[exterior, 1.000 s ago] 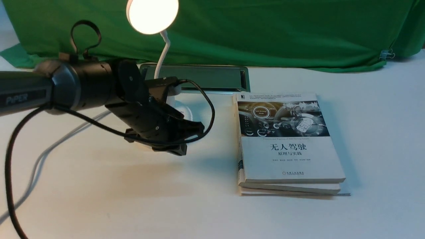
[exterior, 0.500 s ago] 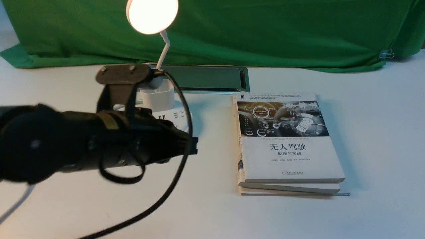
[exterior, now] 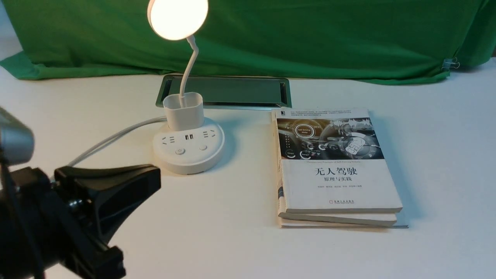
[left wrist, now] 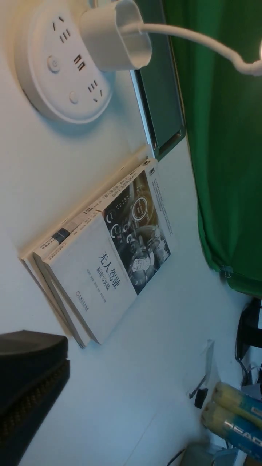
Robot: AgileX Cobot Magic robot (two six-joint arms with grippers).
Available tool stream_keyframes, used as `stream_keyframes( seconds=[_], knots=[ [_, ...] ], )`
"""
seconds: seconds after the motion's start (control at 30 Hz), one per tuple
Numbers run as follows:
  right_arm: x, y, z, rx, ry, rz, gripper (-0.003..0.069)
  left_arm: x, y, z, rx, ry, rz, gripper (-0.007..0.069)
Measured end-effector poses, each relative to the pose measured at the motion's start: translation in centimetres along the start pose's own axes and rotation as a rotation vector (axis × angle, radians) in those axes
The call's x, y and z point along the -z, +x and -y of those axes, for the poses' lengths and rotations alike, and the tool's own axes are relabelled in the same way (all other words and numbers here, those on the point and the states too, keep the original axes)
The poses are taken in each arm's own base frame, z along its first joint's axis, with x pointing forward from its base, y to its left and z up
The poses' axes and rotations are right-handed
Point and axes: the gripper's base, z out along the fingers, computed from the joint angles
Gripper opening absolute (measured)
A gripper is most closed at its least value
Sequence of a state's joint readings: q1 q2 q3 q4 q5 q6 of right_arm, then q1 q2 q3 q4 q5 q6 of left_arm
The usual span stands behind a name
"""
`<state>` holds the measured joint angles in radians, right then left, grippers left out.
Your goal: Turn on the desk lamp on the white desktop with your hand.
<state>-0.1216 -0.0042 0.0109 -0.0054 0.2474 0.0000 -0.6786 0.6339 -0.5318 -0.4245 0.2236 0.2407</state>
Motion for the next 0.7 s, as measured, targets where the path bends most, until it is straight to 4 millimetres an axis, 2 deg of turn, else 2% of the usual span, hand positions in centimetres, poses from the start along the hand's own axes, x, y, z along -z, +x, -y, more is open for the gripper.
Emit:
stream_keyframes(
  seconds=[0.5, 0.63, 0.7],
  knots=[
    [0.0, 0.0, 0.0, 0.000, 0.000, 0.000, 0.0240, 0.7, 0.4, 0.0, -0.005, 0.003, 0.017, 0.0021],
    [0.0, 0.0, 0.0, 0.000, 0.000, 0.000, 0.0240, 1.8, 1.4, -0.7, -0.003, -0.046, 0.057, 0.0021],
    [0.0, 0.0, 0.0, 0.000, 0.000, 0.000, 0.0240, 2.8, 2.6, -1.6, -0.025, -0.123, 0.101, 0.0021]
  ],
)
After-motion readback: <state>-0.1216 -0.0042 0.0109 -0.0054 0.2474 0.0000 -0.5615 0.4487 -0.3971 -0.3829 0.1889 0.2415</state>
